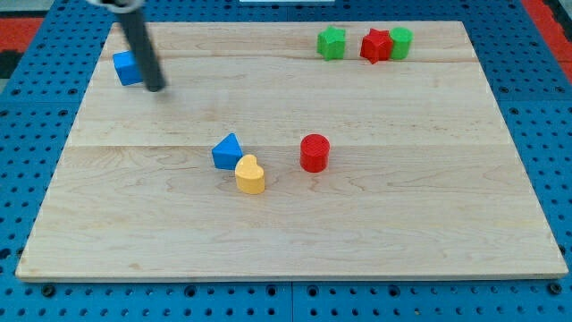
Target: Move the blue triangle to the bottom right of the yellow hexagon
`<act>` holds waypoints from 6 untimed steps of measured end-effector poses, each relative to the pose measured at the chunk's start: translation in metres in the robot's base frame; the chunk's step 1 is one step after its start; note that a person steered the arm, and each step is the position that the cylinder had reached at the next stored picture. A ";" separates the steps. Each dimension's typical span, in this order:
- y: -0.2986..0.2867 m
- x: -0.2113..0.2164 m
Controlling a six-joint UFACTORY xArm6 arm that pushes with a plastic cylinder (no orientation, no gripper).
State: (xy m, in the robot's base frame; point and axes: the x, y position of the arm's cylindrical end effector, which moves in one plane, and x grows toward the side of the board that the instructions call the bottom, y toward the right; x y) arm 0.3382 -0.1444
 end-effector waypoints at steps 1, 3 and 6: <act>0.097 0.020; 0.221 0.098; 0.171 0.146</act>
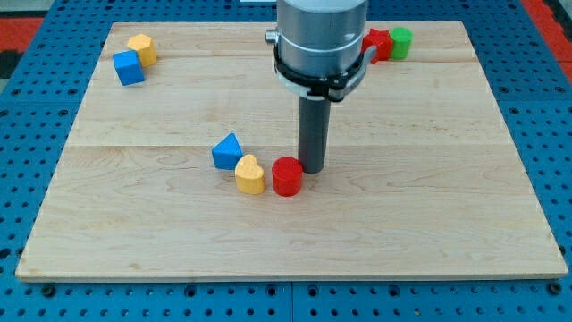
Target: Move the blue triangle to the bottom right of the yellow hexagon
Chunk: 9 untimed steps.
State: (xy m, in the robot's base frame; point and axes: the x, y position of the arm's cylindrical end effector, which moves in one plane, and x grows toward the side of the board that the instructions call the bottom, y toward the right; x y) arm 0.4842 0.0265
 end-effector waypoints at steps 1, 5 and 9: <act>-0.005 0.023; -0.097 0.040; -0.090 -0.020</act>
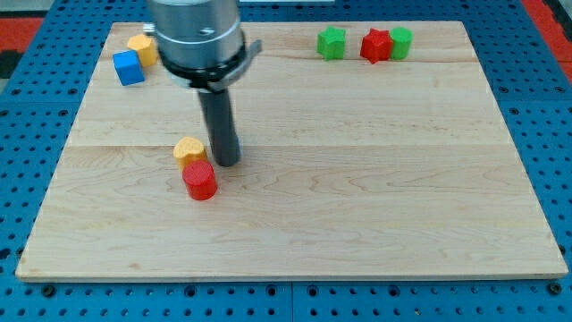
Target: Move the blue triangle to the bottom right of the yellow hexagon
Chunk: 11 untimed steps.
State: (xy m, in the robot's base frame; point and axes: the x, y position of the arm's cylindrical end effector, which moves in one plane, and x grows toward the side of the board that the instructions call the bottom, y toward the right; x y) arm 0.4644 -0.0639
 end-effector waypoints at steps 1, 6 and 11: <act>0.004 -0.028; 0.070 -0.014; -0.109 -0.125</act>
